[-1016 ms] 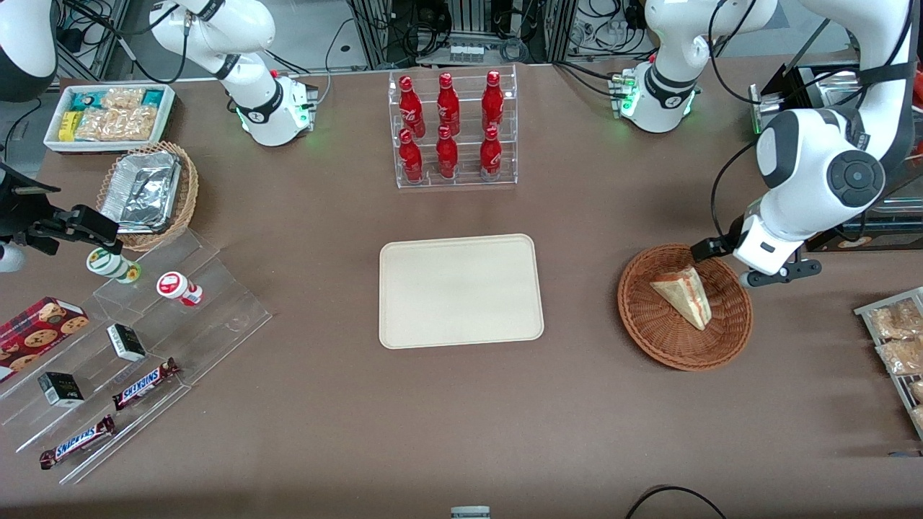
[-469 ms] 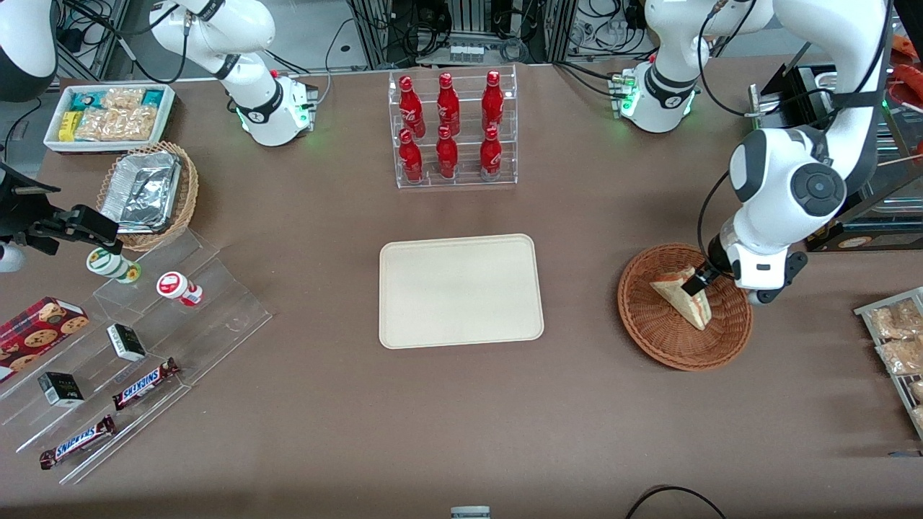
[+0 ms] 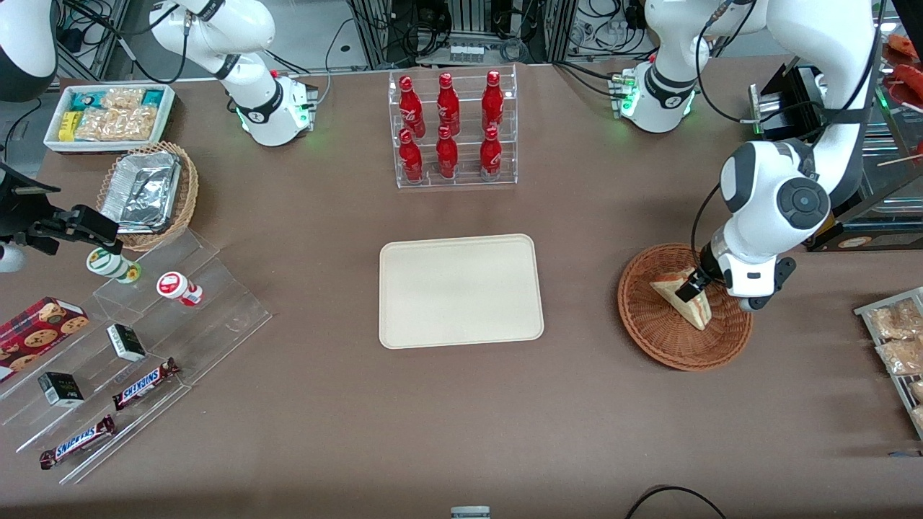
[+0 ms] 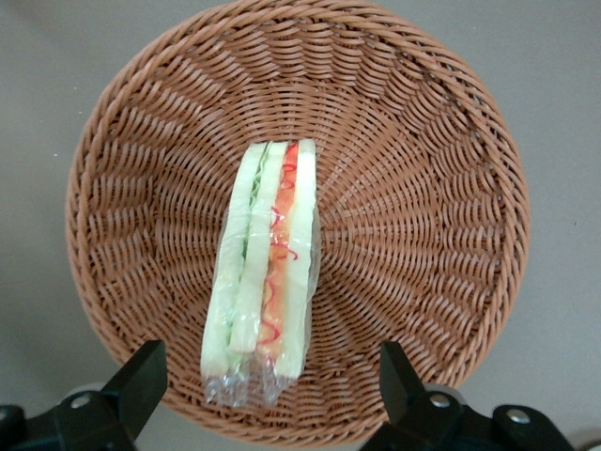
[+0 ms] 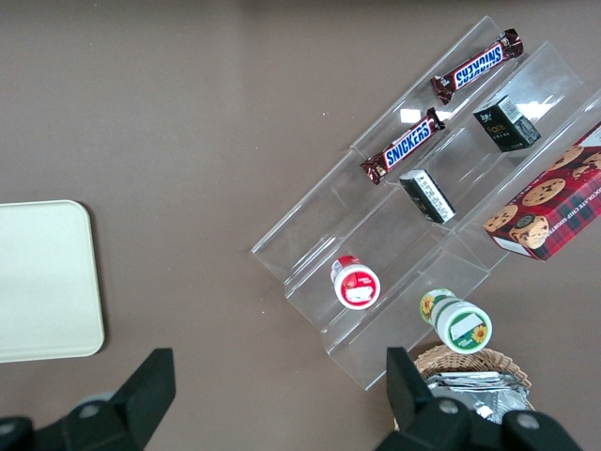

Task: Place sandwich from basket to tray
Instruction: 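Lower the left gripper and grasp the wrapped sandwich by its crust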

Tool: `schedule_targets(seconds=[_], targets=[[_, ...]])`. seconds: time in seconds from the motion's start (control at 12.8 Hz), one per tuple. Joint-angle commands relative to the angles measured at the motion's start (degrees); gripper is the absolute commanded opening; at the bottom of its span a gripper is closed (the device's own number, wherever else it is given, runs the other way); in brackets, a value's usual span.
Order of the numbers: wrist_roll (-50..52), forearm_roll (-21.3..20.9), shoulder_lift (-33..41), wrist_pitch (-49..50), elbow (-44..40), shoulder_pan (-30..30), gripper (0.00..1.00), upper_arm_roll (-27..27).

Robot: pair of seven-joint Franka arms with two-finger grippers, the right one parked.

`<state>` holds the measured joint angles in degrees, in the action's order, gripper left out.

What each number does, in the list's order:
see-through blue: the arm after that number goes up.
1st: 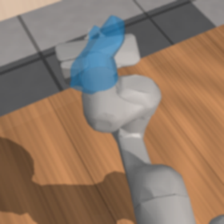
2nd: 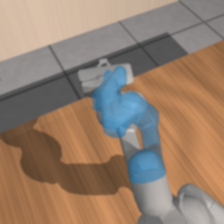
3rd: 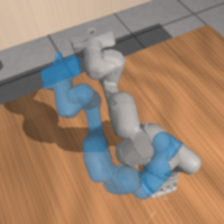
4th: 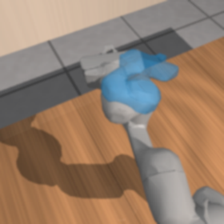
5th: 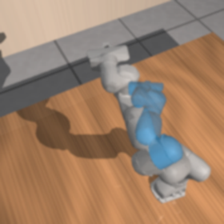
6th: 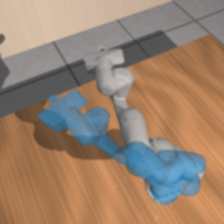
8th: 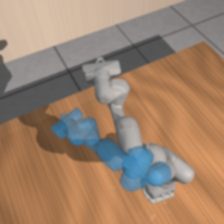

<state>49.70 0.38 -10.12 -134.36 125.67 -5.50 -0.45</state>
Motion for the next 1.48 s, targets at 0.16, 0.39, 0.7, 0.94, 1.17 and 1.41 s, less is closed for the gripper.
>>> schedule_targets(seconds=[0.16,0.39,0.7,0.94,1.17,1.41], targets=[[1.1,0.5,-3.67,-2.48,-0.25,-0.82,1.0,0.1],[1.1,0.32,-5.52,-3.35,-0.17,-0.91,1.0,0.1],[1.01,-0.29,-6.84,-4.07,0.01,-0.91,0.58,0.28],[-0.13,-1.95,-5.0,-1.01,-0.25,-0.91,0.0,0.28],[-1.97,-4.86,-1.84,8.12,-3.14,-1.18,0.0,-0.59],[-4.08,-4.86,-1.39,15.69,-8.15,-3.71,0.0,-2.52]])
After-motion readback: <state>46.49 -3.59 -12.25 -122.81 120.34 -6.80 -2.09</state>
